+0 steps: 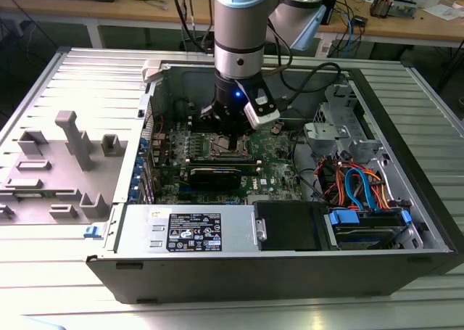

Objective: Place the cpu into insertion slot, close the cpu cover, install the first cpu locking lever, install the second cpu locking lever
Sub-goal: 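Install the second cpu locking lever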

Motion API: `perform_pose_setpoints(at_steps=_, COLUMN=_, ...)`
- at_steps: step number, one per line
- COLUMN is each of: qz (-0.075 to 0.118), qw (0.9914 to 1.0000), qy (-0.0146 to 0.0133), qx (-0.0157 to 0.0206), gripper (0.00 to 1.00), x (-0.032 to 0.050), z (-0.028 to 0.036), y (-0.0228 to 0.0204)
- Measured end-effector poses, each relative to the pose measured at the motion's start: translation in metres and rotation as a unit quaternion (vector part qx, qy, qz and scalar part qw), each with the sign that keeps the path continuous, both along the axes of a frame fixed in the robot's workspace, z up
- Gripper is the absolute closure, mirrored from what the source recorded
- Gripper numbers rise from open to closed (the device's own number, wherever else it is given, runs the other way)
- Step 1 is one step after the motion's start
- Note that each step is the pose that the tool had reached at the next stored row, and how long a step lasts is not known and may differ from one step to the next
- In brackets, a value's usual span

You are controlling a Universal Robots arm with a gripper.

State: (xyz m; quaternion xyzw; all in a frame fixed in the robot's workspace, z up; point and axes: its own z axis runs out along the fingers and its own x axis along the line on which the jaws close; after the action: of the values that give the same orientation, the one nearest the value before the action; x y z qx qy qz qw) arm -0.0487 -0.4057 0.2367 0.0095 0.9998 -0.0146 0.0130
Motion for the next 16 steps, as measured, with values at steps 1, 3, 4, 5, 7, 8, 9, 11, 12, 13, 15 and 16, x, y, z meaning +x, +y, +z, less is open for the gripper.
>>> perform_pose_setpoints(at_steps=1, qz=0.000, qw=1.00000, qy=0.0000, qx=0.0000, gripper=0.89, x=-0.0001, z=0.0000, y=-0.0009)
perform_pose_setpoints(at_steps=3, qz=0.000, qw=1.00000, qy=0.0000, qx=0.0001, gripper=0.89, x=-0.0009, z=-0.0002, y=-0.0020)
perform_pose_setpoints(at_steps=4, qz=0.000, qw=1.00000, qy=-0.0001, qx=0.0000, gripper=0.89, x=-0.0028, z=-0.0004, y=-0.0022)
perform_pose_setpoints(at_steps=5, qz=0.000, qw=1.00000, qy=-0.0004, qx=0.0000, gripper=0.89, x=-0.0056, z=-0.0007, y=-0.0022)
perform_pose_setpoints(at_steps=7, qz=0.000, qw=1.00000, qy=-0.0006, qx=0.0000, gripper=0.89, x=-0.0088, z=-0.0009, y=-0.0022)
perform_pose_setpoints(at_steps=8, qz=0.000, qw=1.00000, qy=-0.0007, qx=-0.0001, gripper=0.89, x=-0.0116, z=-0.0010, y=-0.0022)
perform_pose_setpoints(at_steps=9, qz=0.000, qw=1.00000, qy=-0.0007, qx=-0.0001, gripper=0.89, x=-0.0135, z=-0.0010, y=-0.0022)
perform_pose_setpoints(at_steps=11, qz=0.000, qw=1.00000, qy=-0.0007, qx=0.0000, gripper=0.89, x=-0.0161, z=-0.0010, y=-0.0029)
perform_pose_setpoints(at_steps=12, qz=0.000, qw=1.00000, qy=-0.0007, qx=-0.0001, gripper=0.89, x=-0.0170, z=-0.0010, y=-0.0043)
perform_pose_setpoints(at_steps=13, qz=0.000, qw=1.00000, qy=-0.0007, qx=-0.0001, gripper=0.89, x=-0.0176, z=-0.0011, y=-0.0057)
perform_pose_setpoints(at_steps=15, qz=0.000, qw=1.00000, qy=-0.0007, qx=-0.0002, gripper=0.89, x=-0.0176, z=-0.0012, y=-0.0059)
perform_pose_setpoints(at_steps=16, qz=0.000, qw=1.00000, qy=-0.0007, qx=-0.0002, gripper=0.89, x=-0.0176, z=-0.0013, y=-0.0059)
